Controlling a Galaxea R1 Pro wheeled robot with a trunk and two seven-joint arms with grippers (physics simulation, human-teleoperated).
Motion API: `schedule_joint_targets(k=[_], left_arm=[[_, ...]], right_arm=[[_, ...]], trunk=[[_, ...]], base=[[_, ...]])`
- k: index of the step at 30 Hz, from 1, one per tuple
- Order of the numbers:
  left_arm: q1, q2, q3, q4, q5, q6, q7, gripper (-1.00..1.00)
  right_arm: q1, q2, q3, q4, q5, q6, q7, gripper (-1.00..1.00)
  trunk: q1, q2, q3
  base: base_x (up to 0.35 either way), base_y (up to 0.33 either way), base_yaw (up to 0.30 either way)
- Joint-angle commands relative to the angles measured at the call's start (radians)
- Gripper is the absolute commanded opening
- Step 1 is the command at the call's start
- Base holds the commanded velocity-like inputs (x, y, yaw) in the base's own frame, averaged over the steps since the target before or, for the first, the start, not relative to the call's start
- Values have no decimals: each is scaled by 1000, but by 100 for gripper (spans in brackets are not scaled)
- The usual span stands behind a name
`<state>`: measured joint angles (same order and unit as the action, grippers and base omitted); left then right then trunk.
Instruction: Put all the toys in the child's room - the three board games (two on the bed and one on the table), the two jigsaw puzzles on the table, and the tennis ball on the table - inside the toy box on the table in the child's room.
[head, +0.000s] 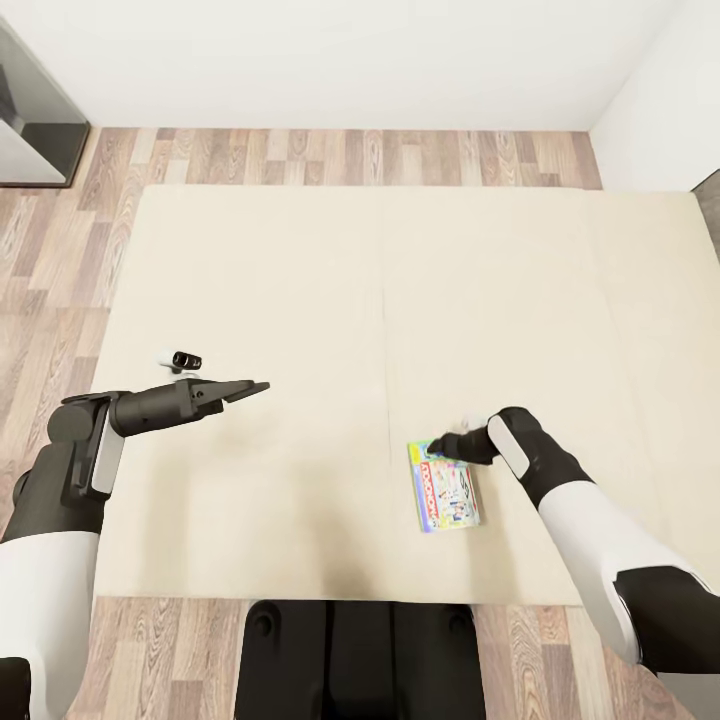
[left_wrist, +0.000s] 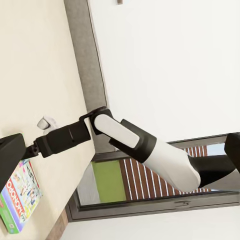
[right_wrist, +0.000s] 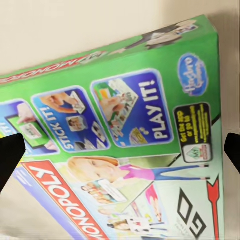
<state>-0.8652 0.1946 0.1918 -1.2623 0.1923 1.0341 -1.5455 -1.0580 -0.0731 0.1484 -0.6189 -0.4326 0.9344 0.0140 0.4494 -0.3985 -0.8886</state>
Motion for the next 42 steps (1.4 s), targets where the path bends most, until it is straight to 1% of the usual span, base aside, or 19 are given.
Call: schedule_joint_targets(k=[1,7,15,23,26,30,33,39,42], left_arm=[[-1,0,0,0,-1,11,-4,100],[0,0,0,0,0,11,-4,100],[0,0,0,0,0,11,-4,100],[-1,0,0,0,-1,11,-4,100],[-1,0,0,0,-1,11,-4,100],[-1,0,0,0,-1,11,-4,100],[-1,0,-1,0,-1,11,-4,100],[-1,0,0,0,-1,11,-4,100],[-1,0,0,0,-1,11,-4,100]], right_arm=[[0,-1,5,4,1,2,1,100],[0,-1,5,32,1,-4,2,100],[0,-1,5,45,2,-7,1,100],[0,8,6,67,4,-12,1,100],[0,16,5,73,3,-14,2,100],[0,37,5,76,4,-15,2,100],[0,46,5,82,3,-15,3,100],[0,54,5,88,0,-14,4,100],[0,65,4,90,-2,-11,5,100]], trunk=[[1,-2,-1],[1,-2,-1],[1,-2,0],[1,-2,0],[1,-2,0],[1,-2,0],[1,-2,0],[1,-2,0],[1,-2,0]], base=[[0,0,0],[0,0,0],[0,0,0],[0,0,0],[0,0,0],[0,0,0],[0,0,0],[0,0,0],[0,0,0]])
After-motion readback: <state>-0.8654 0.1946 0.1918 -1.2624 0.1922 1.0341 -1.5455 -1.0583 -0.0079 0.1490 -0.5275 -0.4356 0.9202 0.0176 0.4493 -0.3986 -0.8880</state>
